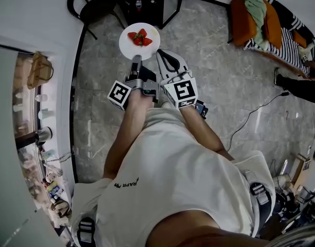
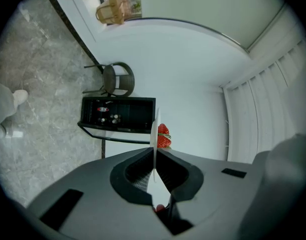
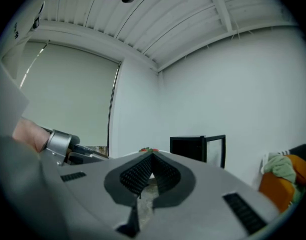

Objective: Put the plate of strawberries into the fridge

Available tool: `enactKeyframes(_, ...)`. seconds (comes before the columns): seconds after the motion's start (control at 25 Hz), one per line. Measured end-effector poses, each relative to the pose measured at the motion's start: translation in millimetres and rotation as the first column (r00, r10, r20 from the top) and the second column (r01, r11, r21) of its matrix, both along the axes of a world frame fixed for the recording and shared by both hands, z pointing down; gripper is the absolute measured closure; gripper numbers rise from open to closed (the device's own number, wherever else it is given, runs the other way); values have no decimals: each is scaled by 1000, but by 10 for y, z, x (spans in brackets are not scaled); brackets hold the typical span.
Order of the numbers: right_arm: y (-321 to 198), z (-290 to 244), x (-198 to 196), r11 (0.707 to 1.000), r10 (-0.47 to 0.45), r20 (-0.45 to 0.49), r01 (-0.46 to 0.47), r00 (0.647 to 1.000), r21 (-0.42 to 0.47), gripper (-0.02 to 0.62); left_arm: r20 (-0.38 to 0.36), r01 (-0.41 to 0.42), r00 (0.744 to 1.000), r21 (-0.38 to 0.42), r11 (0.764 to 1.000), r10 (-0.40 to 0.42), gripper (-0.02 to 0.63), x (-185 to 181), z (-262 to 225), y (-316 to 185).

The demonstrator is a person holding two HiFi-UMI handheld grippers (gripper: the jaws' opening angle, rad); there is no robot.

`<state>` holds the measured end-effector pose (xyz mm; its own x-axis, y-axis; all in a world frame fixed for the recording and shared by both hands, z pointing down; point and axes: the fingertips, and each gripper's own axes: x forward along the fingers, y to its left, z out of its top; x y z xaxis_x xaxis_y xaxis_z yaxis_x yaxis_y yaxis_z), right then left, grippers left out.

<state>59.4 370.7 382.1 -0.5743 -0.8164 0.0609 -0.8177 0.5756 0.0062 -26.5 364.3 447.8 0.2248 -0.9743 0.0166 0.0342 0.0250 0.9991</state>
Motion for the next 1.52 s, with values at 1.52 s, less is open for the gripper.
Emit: enactKeyframes(1.52, -3124, 223, -189, 996, 66, -62, -70, 996, -59, 583, -17, -57, 998, -54, 997, 56, 592, -192, 279, -3193)
